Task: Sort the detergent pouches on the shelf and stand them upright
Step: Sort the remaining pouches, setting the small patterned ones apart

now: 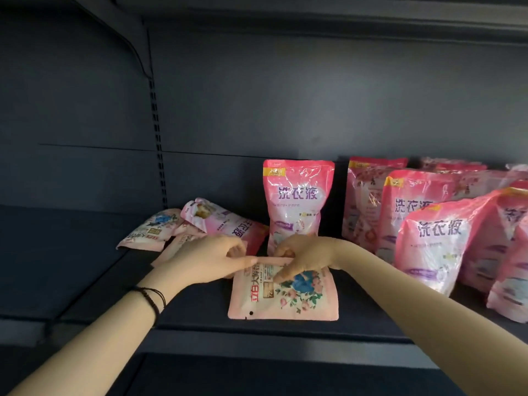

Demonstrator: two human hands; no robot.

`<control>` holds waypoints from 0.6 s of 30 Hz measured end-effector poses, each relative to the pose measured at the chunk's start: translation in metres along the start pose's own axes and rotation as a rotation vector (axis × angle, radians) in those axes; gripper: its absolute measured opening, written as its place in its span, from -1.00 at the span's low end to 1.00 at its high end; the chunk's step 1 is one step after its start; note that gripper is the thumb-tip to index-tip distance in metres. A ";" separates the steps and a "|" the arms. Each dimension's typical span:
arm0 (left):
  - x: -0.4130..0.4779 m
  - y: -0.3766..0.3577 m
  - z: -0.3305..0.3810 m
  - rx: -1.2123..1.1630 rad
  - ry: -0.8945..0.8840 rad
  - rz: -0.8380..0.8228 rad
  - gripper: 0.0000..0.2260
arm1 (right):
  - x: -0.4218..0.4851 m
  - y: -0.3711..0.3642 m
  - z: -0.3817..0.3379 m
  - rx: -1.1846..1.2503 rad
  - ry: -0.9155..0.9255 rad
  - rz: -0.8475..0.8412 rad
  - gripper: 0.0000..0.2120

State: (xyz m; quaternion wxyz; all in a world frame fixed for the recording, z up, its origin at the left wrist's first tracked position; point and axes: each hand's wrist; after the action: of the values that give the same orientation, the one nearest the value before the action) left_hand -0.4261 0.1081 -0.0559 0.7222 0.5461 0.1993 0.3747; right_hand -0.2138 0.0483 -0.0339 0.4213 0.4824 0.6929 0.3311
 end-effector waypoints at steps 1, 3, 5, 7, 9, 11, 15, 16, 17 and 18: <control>0.002 0.001 0.001 -0.093 0.035 0.005 -0.62 | -0.004 0.001 0.003 0.096 -0.004 0.044 -0.74; 0.003 0.004 0.004 -0.268 0.094 0.020 -0.61 | -0.011 0.002 0.008 0.263 -0.028 0.121 -0.80; 0.005 0.009 0.008 -0.471 0.109 0.070 -0.59 | -0.017 0.005 0.011 0.419 -0.066 0.222 -0.85; 0.005 0.012 0.015 -0.714 0.110 0.133 -0.62 | -0.025 0.005 0.014 0.626 -0.060 0.372 -0.86; 0.007 0.006 0.025 -0.956 0.112 0.205 -0.73 | -0.031 0.000 0.019 0.887 0.013 0.511 -0.81; 0.012 -0.006 0.040 -1.110 0.085 0.247 -0.80 | -0.035 -0.012 0.022 1.149 0.134 0.579 -0.74; 0.021 -0.030 0.064 -1.140 0.014 0.342 -0.89 | -0.034 -0.034 0.031 1.339 0.193 0.677 -0.68; 0.022 -0.034 0.066 -1.120 0.024 0.378 -0.90 | -0.034 -0.037 0.033 1.346 0.176 0.703 -0.70; 0.024 -0.036 0.067 -1.109 0.031 0.400 -0.91 | -0.034 -0.037 0.036 1.345 0.160 0.722 -0.75; 0.024 -0.039 0.068 -1.103 0.031 0.405 -0.93 | -0.035 -0.037 0.038 1.333 0.144 0.734 -0.79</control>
State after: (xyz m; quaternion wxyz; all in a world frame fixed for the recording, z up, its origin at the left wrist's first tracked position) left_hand -0.3506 0.0785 -0.0672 0.8107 0.1112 -0.1230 0.5615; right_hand -0.1878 0.0055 -0.0726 -0.1420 0.8112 0.5672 -0.0078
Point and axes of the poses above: each hand's wrist, its own x-axis towards the middle knuckle, its own y-axis out of the back of the hand, z = x × y, and after that the axes turned 2 degrees about -x, right-handed
